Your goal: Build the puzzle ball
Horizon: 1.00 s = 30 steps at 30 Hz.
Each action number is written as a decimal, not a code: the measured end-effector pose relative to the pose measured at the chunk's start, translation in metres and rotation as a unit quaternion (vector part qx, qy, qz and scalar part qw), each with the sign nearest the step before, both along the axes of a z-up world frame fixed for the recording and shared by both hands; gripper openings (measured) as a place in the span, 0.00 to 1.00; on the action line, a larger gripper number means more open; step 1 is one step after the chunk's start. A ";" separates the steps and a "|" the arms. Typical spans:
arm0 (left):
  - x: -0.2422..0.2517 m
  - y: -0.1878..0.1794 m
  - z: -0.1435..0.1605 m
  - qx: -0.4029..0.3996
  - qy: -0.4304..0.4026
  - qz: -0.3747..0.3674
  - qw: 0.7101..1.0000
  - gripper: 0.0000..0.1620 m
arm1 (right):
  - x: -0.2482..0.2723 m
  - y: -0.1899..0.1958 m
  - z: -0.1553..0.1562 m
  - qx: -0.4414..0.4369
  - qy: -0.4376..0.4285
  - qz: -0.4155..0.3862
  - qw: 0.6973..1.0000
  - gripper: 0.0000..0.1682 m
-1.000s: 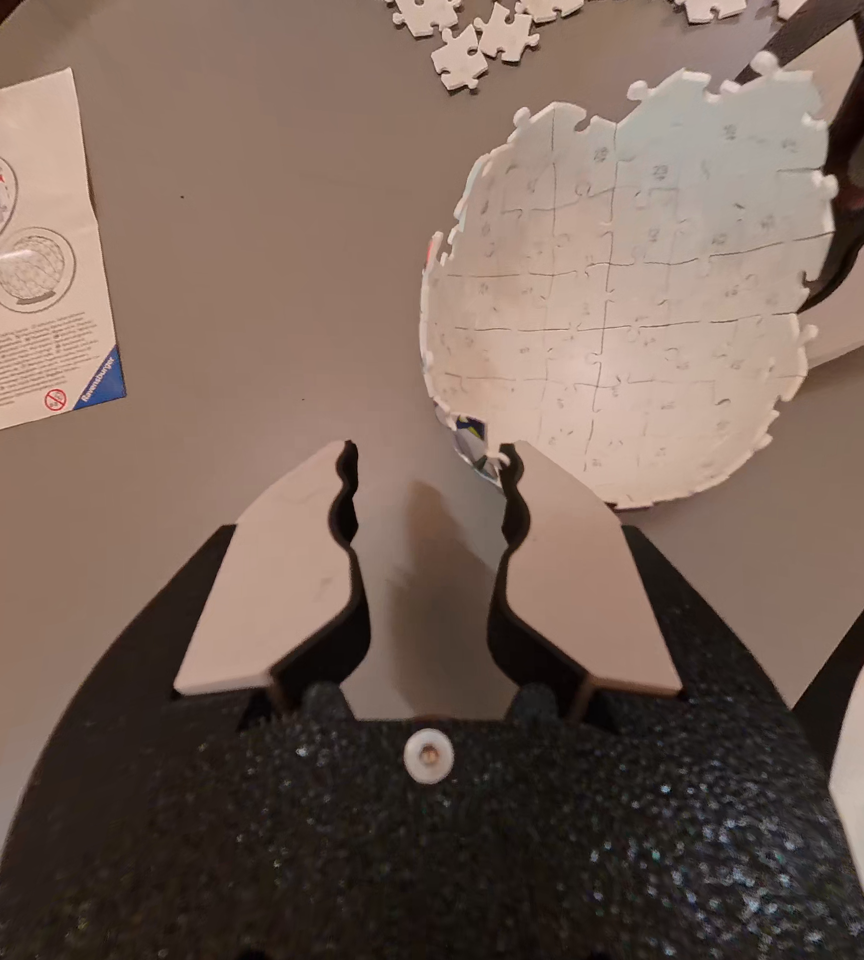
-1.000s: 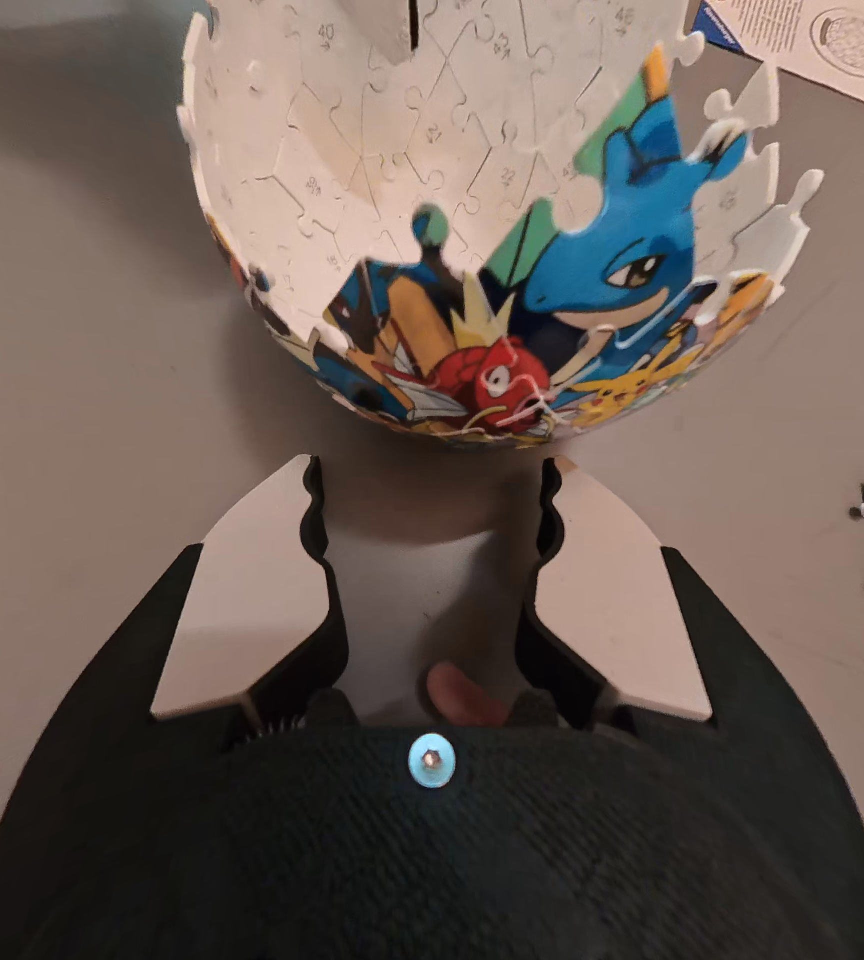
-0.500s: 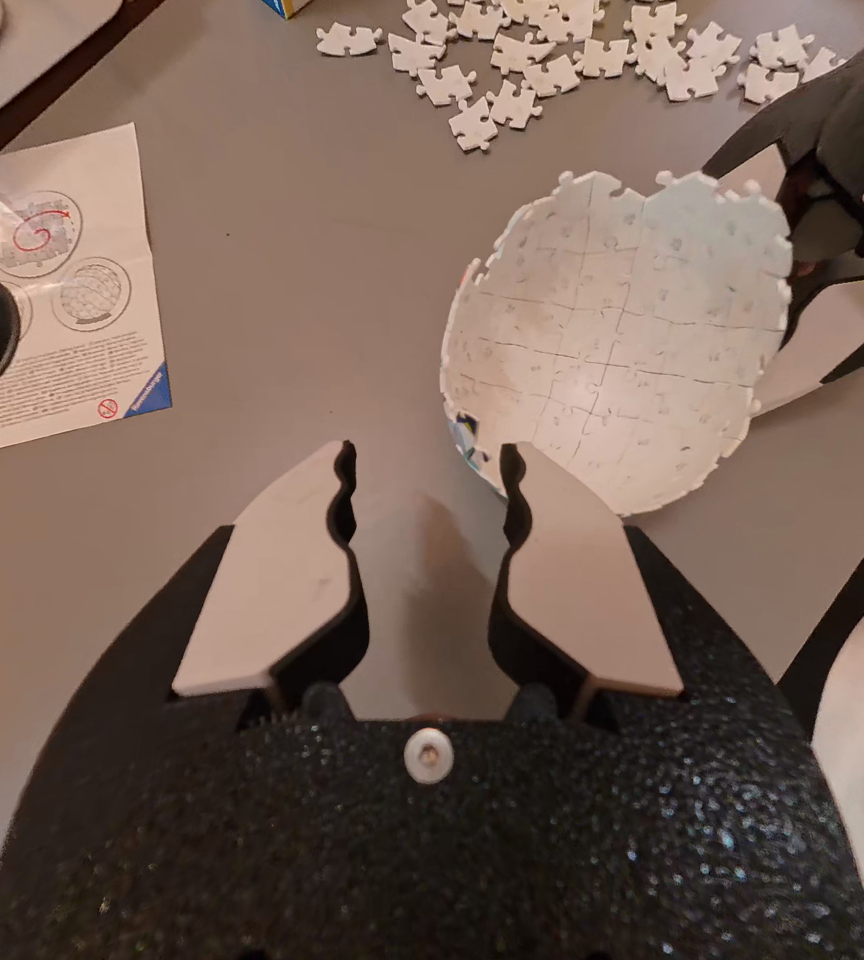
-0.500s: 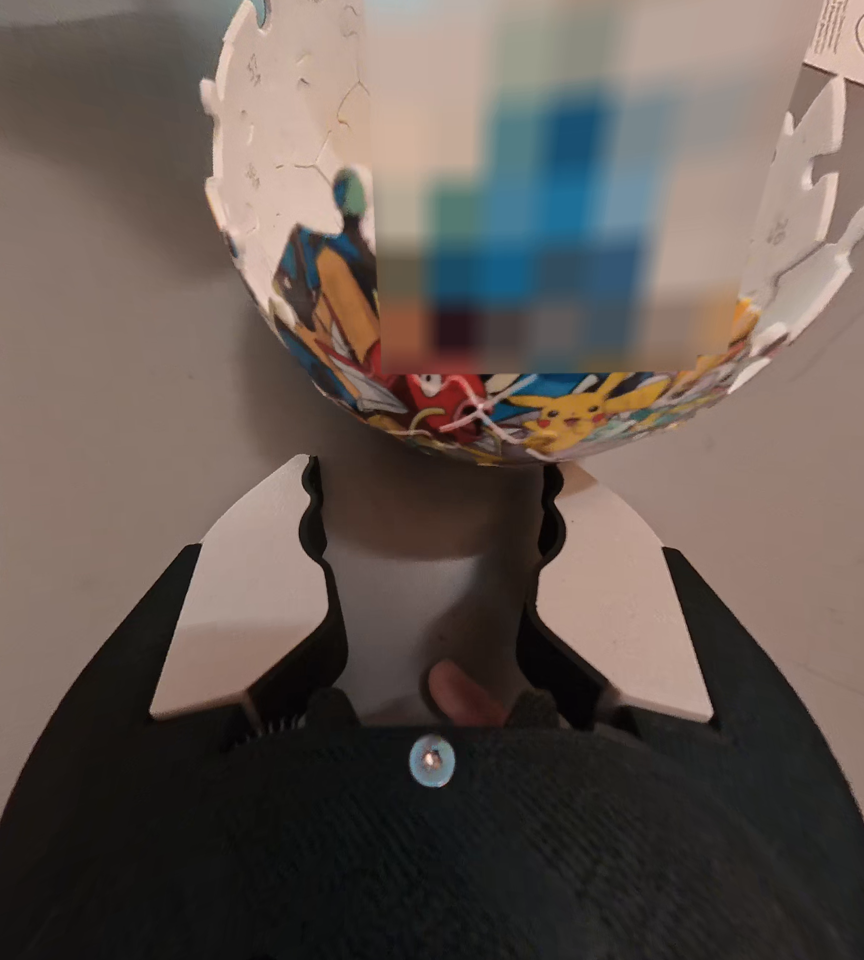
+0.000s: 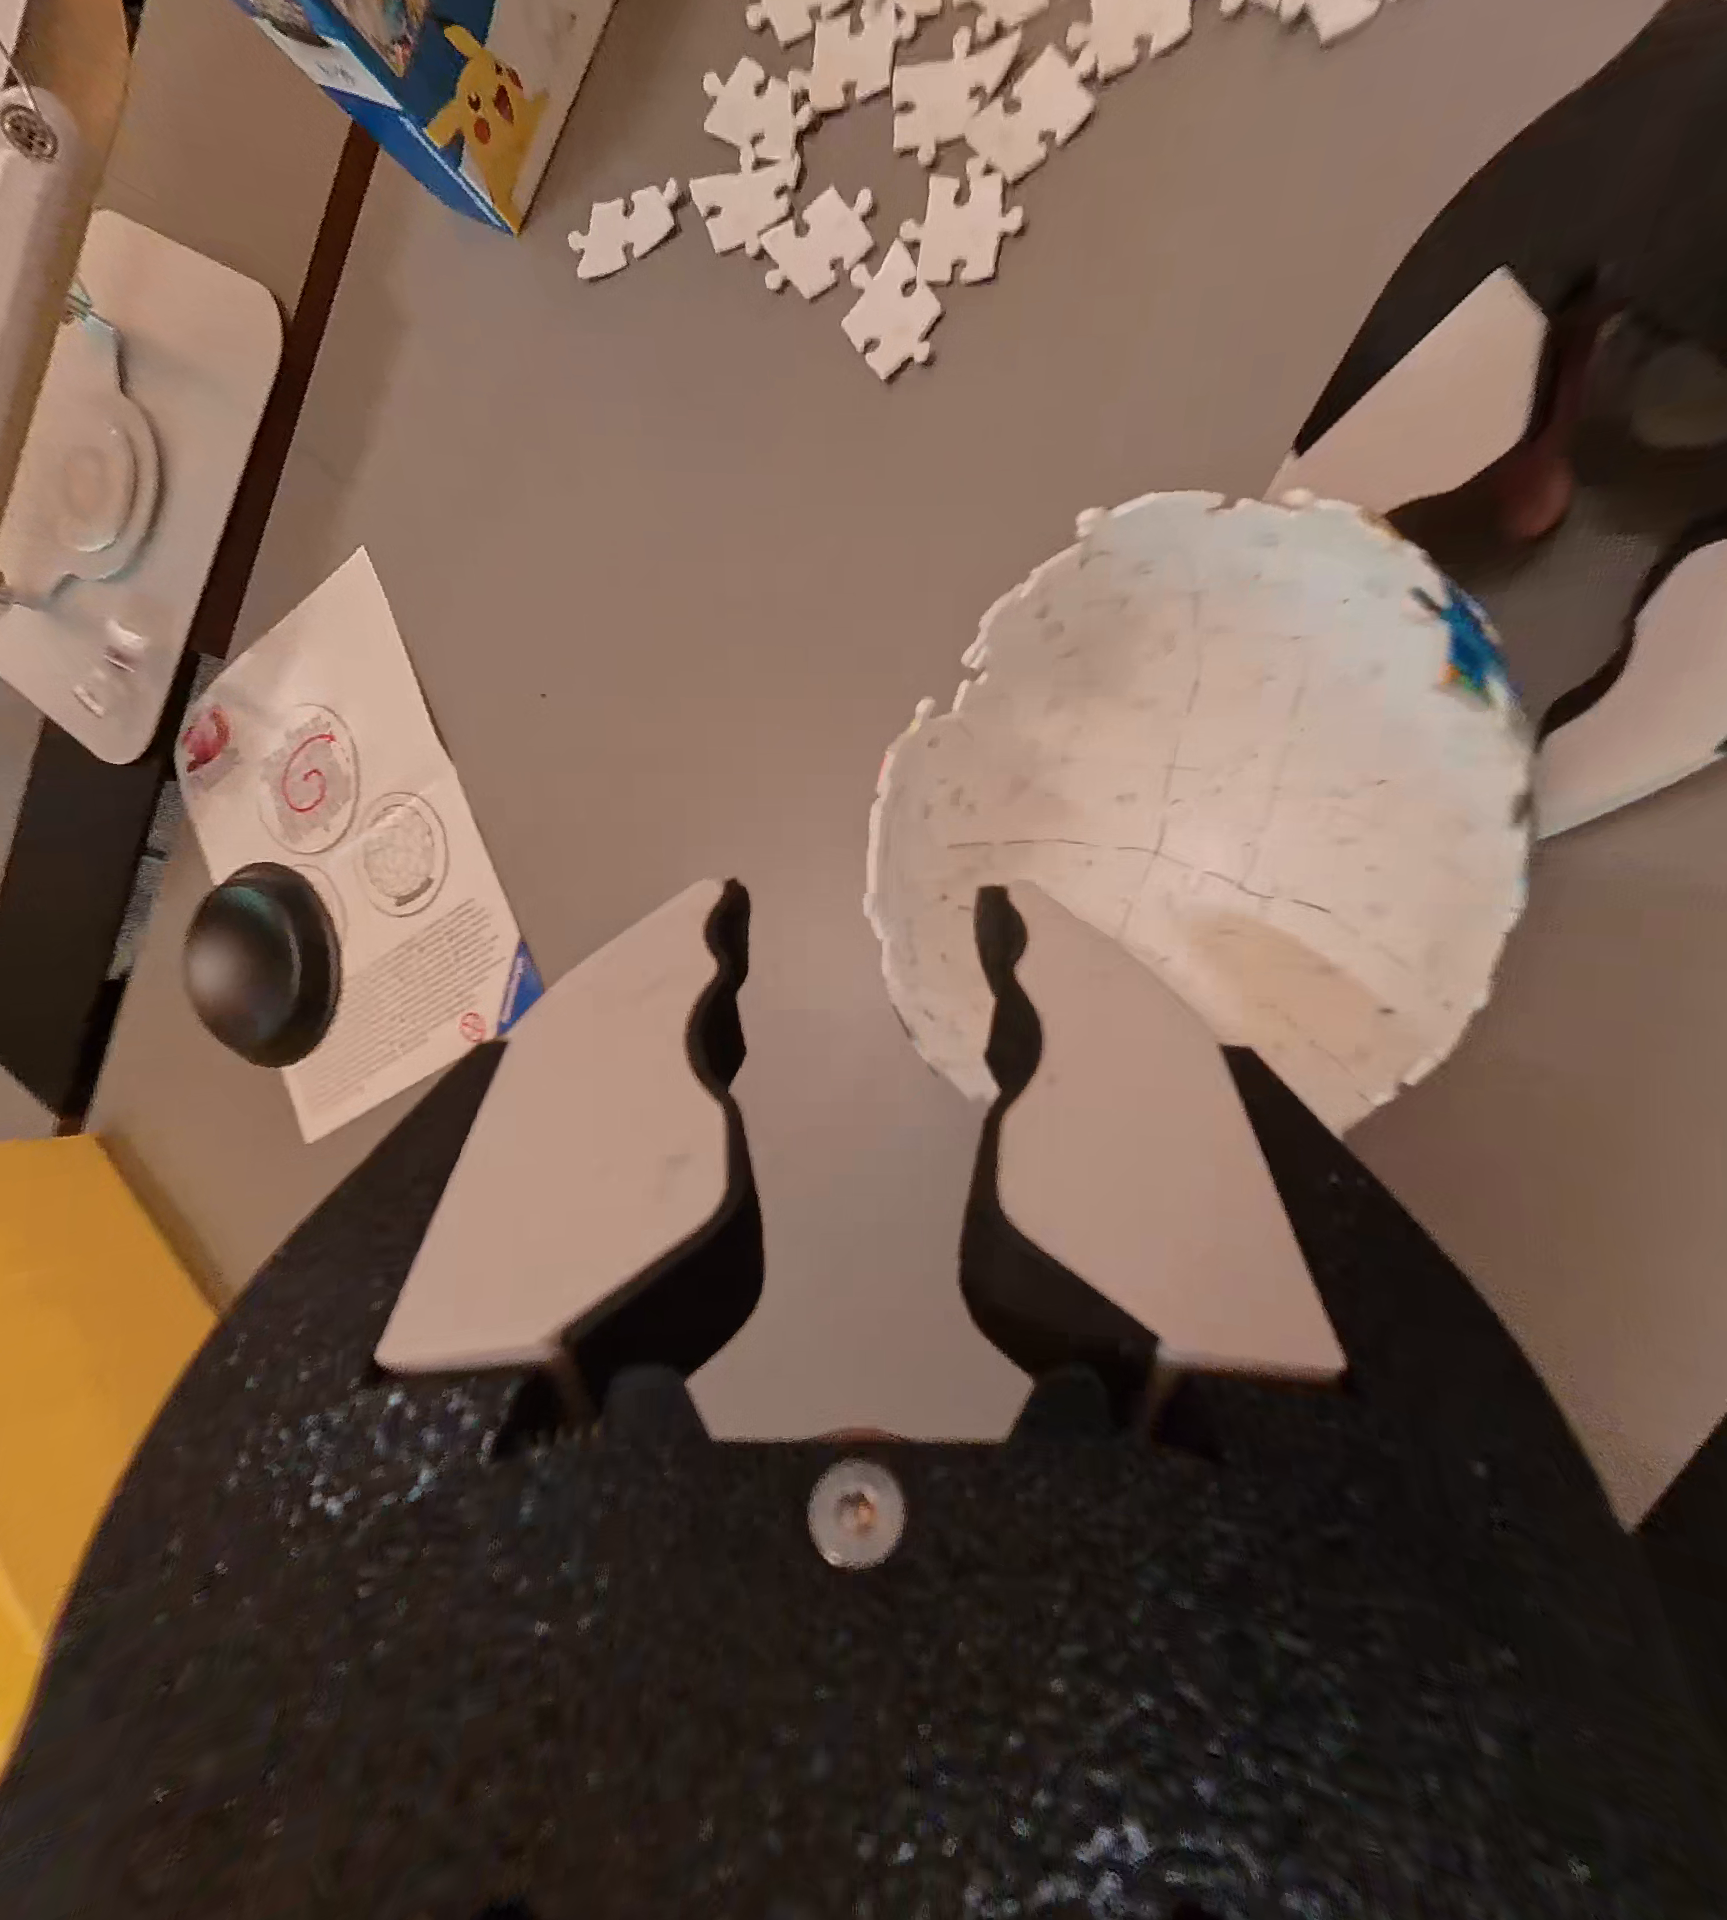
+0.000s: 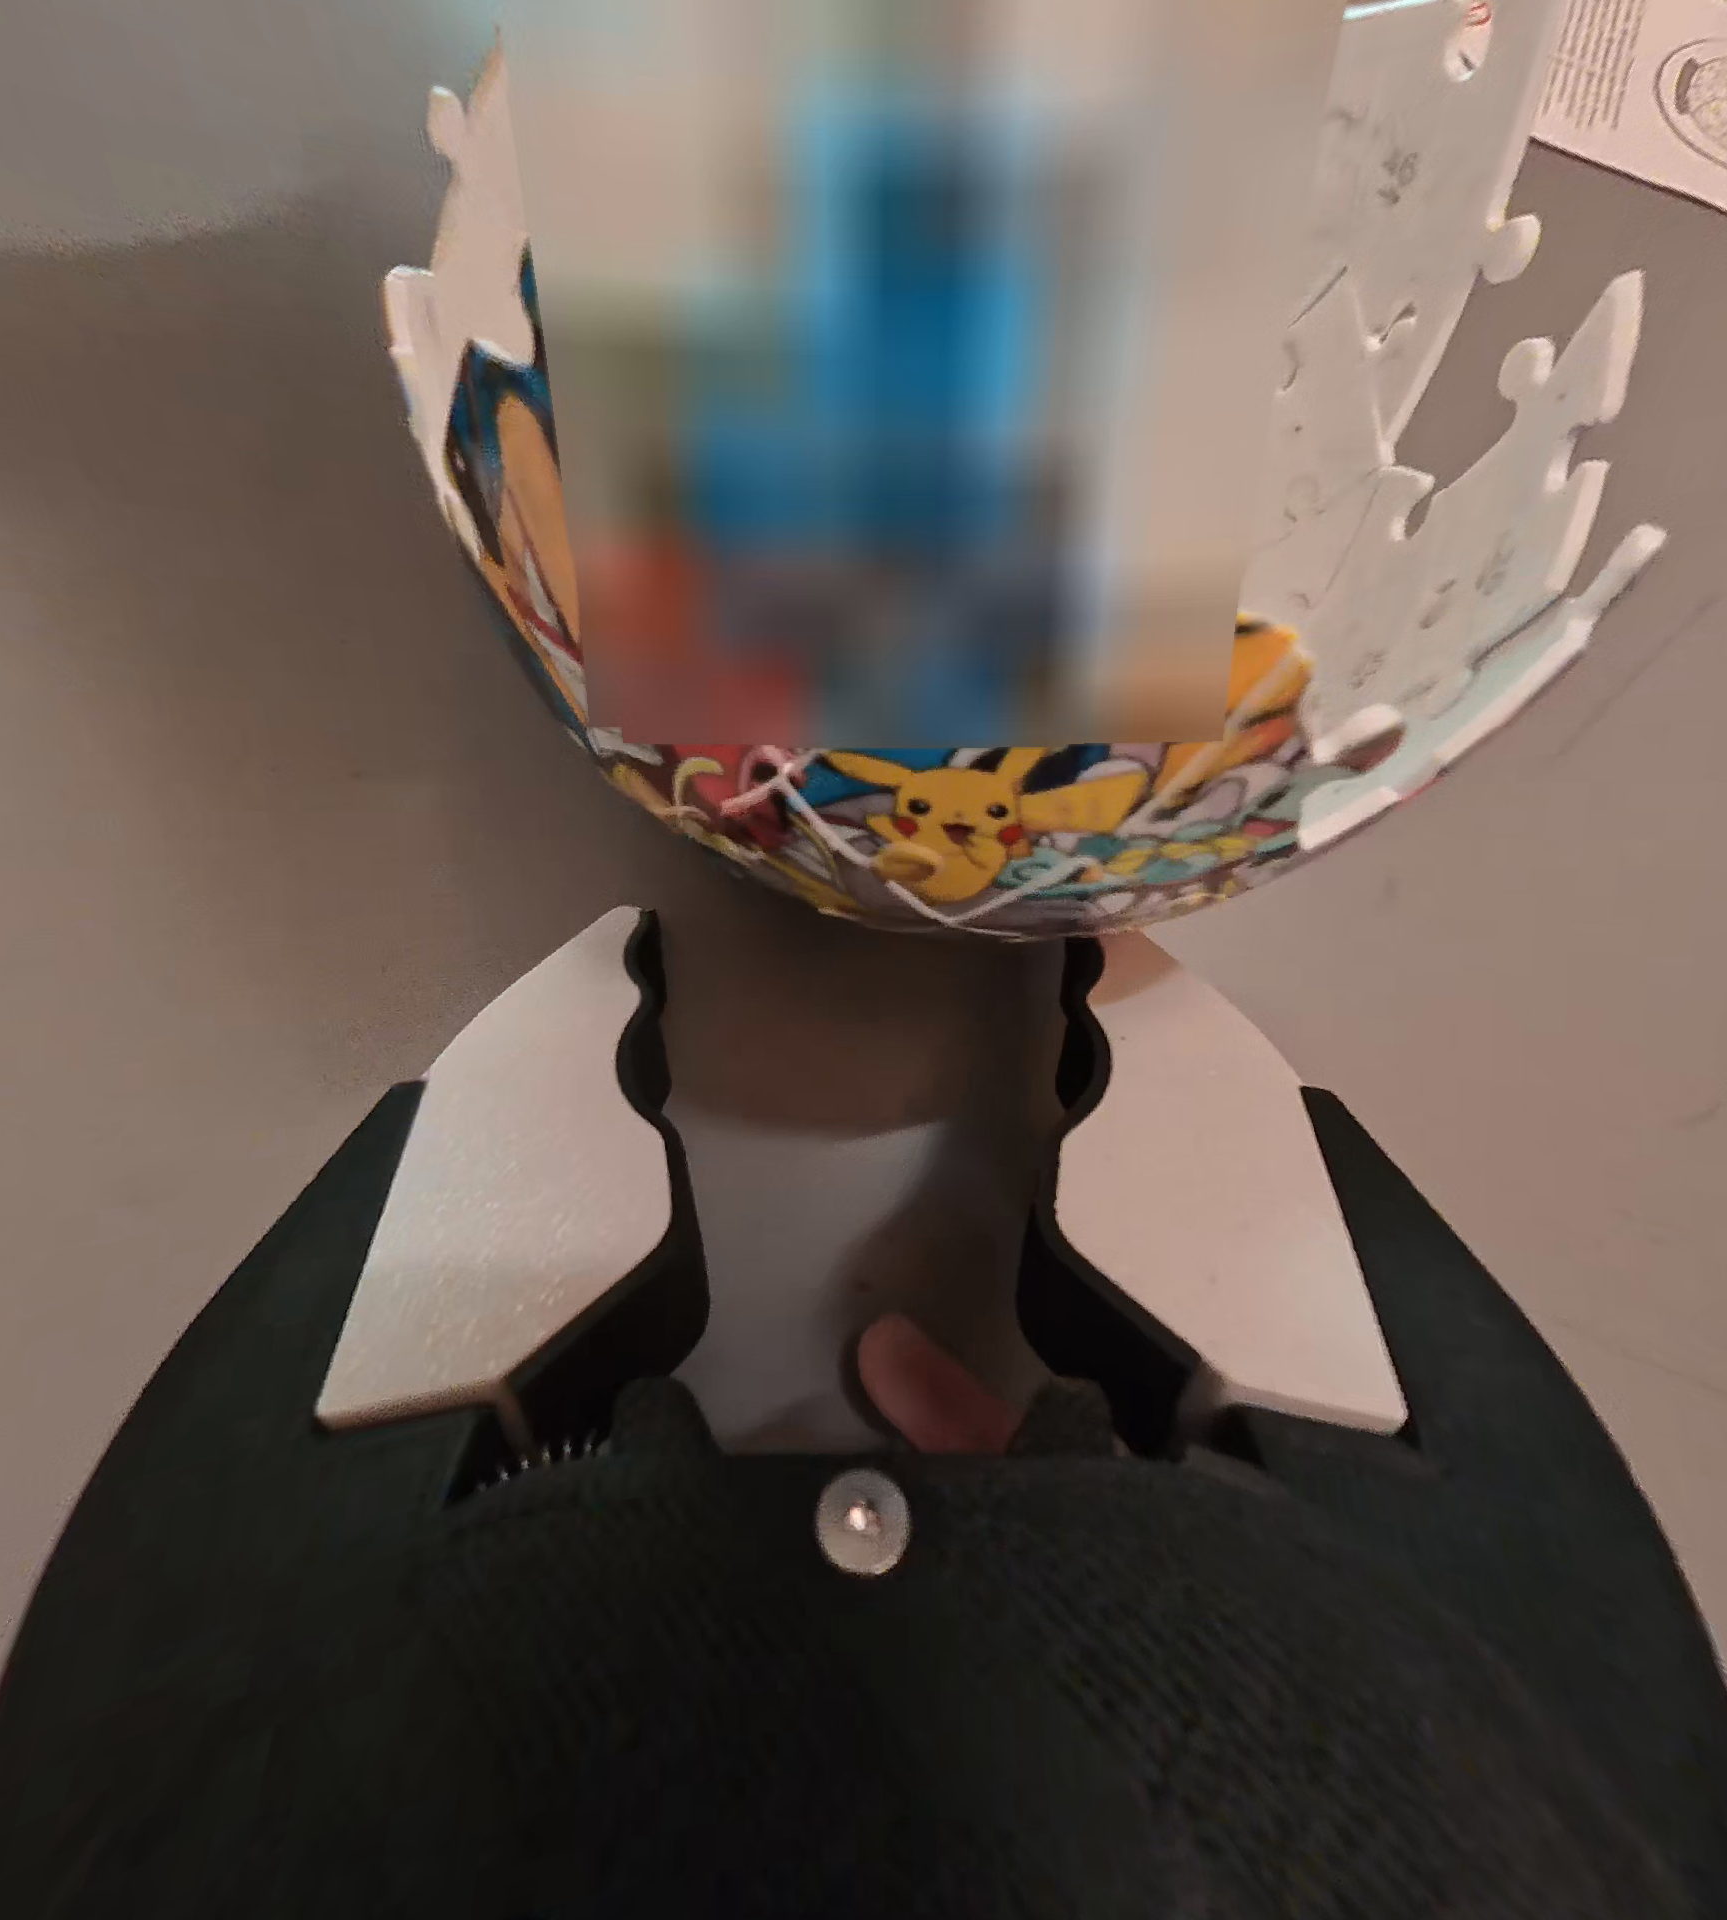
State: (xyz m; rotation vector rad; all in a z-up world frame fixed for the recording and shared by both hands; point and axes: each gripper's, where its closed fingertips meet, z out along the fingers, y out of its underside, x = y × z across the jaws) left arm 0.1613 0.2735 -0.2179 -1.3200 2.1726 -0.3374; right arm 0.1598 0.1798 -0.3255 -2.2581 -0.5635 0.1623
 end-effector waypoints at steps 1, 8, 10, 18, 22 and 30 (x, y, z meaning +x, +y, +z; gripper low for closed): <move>0.002 0.000 -0.001 0.008 0.009 -0.004 1.000 0.24 | 0.001 0.001 0.001 0.003 -0.002 -0.001 1.000 0.43; 0.021 -0.018 -0.014 0.017 0.073 -0.068 0.995 0.24 | 0.001 0.001 0.001 0.004 -0.001 0.000 1.000 0.41; 0.025 -0.022 -0.018 0.029 0.093 -0.098 0.990 0.25 | 0.001 0.001 0.001 0.006 -0.002 0.001 1.000 0.40; 0.027 -0.019 -0.045 0.083 0.216 -0.162 0.959 0.25 | 0.000 0.002 0.001 0.006 -0.002 0.005 1.000 0.38; 0.033 -0.017 -0.050 0.090 0.244 -0.178 0.949 0.16 | -0.001 0.002 0.001 0.007 -0.002 0.007 1.000 0.38; 0.031 -0.014 -0.066 0.078 0.311 -0.180 0.930 0.07 | -0.001 0.001 0.001 0.008 -0.002 0.010 1.000 0.37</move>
